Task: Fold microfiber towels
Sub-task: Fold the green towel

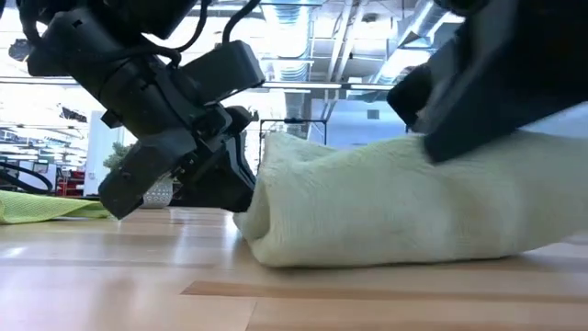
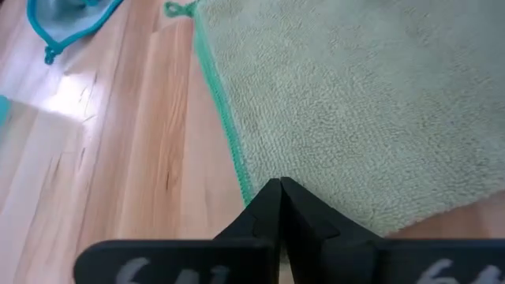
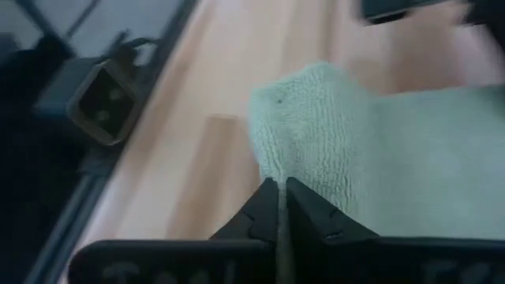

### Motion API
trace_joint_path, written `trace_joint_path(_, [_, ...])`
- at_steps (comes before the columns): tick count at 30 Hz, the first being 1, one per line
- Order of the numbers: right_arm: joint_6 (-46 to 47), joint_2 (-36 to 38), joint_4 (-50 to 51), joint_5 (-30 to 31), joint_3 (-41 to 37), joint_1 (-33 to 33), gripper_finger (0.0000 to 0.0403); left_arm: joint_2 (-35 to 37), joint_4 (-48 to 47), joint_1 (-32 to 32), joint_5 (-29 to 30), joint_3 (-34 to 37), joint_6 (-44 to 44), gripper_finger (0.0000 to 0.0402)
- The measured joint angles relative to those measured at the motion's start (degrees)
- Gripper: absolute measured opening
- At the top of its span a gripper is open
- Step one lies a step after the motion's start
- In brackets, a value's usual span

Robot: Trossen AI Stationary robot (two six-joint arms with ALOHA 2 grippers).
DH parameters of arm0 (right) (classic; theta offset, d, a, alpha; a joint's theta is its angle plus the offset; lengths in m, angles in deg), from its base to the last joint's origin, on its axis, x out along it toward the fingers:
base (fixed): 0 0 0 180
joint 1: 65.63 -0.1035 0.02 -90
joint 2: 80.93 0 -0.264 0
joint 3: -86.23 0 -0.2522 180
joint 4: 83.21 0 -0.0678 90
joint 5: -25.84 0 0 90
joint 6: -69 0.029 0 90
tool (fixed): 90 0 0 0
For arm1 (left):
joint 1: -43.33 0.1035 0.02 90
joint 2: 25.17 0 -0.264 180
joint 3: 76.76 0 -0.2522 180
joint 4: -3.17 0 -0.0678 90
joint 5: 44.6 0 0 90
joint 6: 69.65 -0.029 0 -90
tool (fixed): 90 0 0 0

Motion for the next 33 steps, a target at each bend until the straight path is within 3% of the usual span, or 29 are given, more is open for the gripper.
trace_joint_path(3, [1.9, 0.0, -1.4, -0.3, 0.1, -1.8, 0.0074, 0.0, -1.3, 0.7, 3.5, 0.0, 1.3, 0.0])
trace_joint_path(8, [1.6, 0.2, -1.1, 0.5, 0.1, -5.4, 0.0135, 0.2, -1.7, 2.3, 3.8, 0.0, 3.2, 0.0])
trace_joint_path(12, [1.5, -0.5, -1.6, 6.5, 0.1, -7.4, 0.0178, 0.4, -1.7, 2.6, 3.5, -1.9, 4.7, 0.0])
trace_joint_path(14, [1.3, -0.6, -1.6, 7.6, 0.1, -7.5, 0.0197, 0.4, -1.7, 2.4, 1.1, -3.4, 4.6, 0.0])
trace_joint_path(17, [-0.7, -0.5, -2.4, 7.8, 0.1, -7.4, 0.022, 0.5, -0.8, 2.4, -8.1, -5.1, 4.1, 0.0])
trace_joint_path(22, [-7.4, -2.2, -5.9, 8.4, 0.7, -7.4, 0.0223, -1.2, 7.4, 3.3, -17.1, -4.9, 4.2, 0.0])
trace_joint_path(26, [-13.0, -6.2, -4.3, 9.6, 3.4, -7.5, 0.0214, -5.5, 8.8, 4.4, -17.8, -4.9, 3.1, 0.0])
trace_joint_path(33, [-12.0, -11.6, 5.2, 10.5, 9.4, -7.7, 0.0201, -8.3, 11.6, 6.4, -19.0, -5.2, 3.4, 0.0])
